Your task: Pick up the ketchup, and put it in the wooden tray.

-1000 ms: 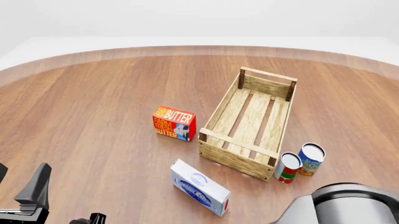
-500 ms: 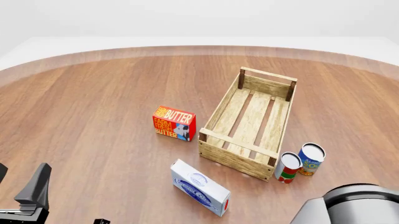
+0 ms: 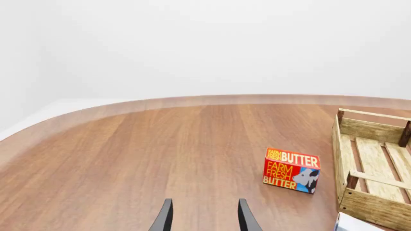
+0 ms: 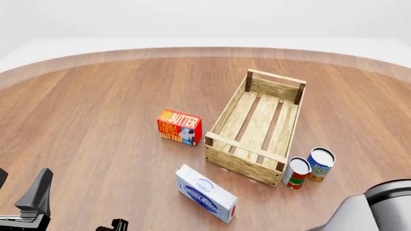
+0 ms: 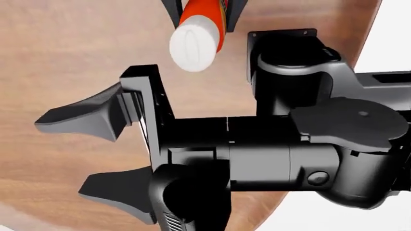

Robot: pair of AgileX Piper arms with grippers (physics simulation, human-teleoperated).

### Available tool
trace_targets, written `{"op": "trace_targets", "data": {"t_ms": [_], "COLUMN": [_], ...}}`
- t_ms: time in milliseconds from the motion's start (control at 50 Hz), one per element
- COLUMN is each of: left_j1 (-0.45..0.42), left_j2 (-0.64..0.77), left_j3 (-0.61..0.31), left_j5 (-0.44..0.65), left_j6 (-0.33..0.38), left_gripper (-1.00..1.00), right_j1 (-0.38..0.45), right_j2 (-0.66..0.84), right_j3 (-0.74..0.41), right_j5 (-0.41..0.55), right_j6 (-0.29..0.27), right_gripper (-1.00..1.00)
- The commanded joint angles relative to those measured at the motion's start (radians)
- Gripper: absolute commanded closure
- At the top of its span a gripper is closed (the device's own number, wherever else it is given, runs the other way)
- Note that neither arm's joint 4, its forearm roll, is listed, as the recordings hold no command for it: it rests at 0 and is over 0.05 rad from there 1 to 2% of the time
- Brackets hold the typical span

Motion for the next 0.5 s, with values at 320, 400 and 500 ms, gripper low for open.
{"op": "trace_targets", "data": {"t_ms": [320,400,500], "left_j1": [0.0,0.0,0.0], "left_j2": [0.0,0.0,0.0], "left_j3": [0.0,0.0,0.0], "left_j5": [0.0,0.0,0.0], "left_j6": [0.0,0.0,0.0], "left_gripper": [-1.0,-1.0,-1.0], "right_j1": [-0.077,-0.072,-0.1], "right_j2": [-0.039,-0.073,-0.1], "right_j3": [0.095,0.119,0.121], "right_j5": [-0.049,-0.054,-0.018], "right_j6": [0.031,0.083,0.045], "right_gripper": [1.0,1.0,1.0]}}
